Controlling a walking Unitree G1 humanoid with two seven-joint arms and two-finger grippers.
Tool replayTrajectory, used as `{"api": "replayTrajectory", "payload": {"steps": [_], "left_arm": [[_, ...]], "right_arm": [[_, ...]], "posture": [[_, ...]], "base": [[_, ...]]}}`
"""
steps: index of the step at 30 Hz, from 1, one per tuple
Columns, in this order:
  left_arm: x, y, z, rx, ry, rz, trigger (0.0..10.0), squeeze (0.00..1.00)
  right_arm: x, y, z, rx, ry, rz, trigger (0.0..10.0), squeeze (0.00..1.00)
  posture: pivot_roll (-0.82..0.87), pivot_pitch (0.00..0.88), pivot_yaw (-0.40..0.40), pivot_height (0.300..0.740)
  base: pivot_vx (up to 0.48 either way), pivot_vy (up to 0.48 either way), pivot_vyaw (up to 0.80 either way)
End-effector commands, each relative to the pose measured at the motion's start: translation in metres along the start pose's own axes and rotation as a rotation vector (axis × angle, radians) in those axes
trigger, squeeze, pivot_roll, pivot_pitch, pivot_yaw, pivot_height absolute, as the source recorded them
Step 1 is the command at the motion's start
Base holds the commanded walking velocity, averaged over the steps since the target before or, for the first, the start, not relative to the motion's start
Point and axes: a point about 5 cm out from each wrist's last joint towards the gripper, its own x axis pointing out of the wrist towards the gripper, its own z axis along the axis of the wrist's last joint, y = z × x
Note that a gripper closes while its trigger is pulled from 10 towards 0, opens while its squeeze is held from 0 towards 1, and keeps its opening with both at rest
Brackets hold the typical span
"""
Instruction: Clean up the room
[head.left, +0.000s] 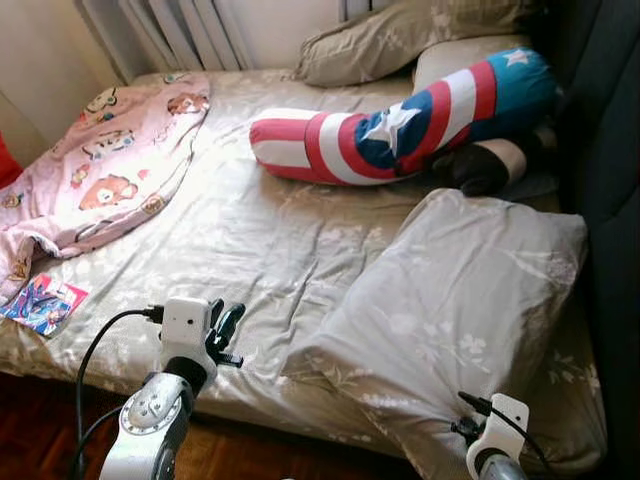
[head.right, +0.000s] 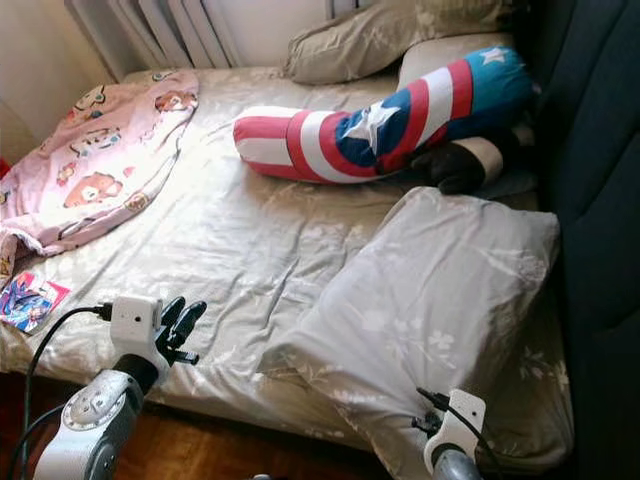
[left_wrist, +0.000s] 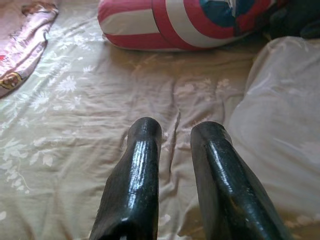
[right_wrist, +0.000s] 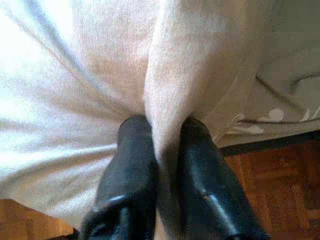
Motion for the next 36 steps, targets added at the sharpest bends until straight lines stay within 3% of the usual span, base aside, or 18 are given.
{"api": "replayTrajectory", "payload": {"steps": [1,9,10,16,21,26,33,34,36], "left_arm": [[0.0,0.007,-0.005,0.012,0.011,0.035,10.0,0.0],[0.015,0.004,-0.006,-0.007,-0.019,0.048,10.0,0.0],[0.018,0.004,-0.006,-0.008,-0.023,0.048,10.0,0.0],[0.022,0.006,-0.007,-0.009,-0.04,0.056,10.0,0.0],[0.023,0.007,-0.01,-0.012,-0.044,0.061,10.0,0.0],[0.026,0.004,-0.011,-0.014,-0.053,0.055,10.0,0.0],[0.028,0.005,-0.012,-0.013,-0.058,0.058,10.0,0.0],[0.027,0.005,-0.012,-0.012,-0.056,0.058,10.0,0.0],[0.027,0.005,-0.014,-0.011,-0.054,0.058,10.0,0.0]], "right_arm": [[0.001,-0.008,0.004,-0.008,-0.006,-0.035,0.0,0.0],[0.001,-0.042,0.034,-0.039,-0.109,-0.181,0.0,0.0],[0.0,-0.053,0.042,-0.033,-0.138,-0.235,0.0,0.0],[-0.009,-0.09,0.063,-0.072,-0.223,-0.397,0.0,0.0],[-0.016,-0.108,0.076,-0.104,-0.278,-0.502,0.0,0.0],[-0.021,-0.121,0.089,-0.119,-0.318,-0.581,0.0,0.0],[-0.016,-0.112,0.089,-0.141,-0.297,-0.558,0.0,0.0],[-0.015,-0.109,0.088,-0.137,-0.292,-0.547,10.0,0.0],[-0.013,-0.104,0.085,-0.127,-0.282,-0.522,10.0,0.0]], "posture": [[0.09,0.041,0.11,0.732],[0.03,0.0,0.094,0.732],[0.02,0.0,0.09,0.732],[0.0,0.0,0.081,0.732],[-0.02,0.0,0.079,0.732],[-0.03,0.0,0.078,0.732],[-0.02,0.0,0.075,0.732],[-0.02,0.0,0.075,0.732],[-0.02,0.0,0.076,0.732]], "base": [[0.0,0.0,0.0],[0.0,0.0,0.0],[0.0,0.0,0.0],[0.0,0.0,0.0],[0.0,0.0,0.0],[0.0,0.0,0.0],[0.0,0.0,0.0],[0.0,0.0,0.0],[0.0,0.0,0.0]]}}
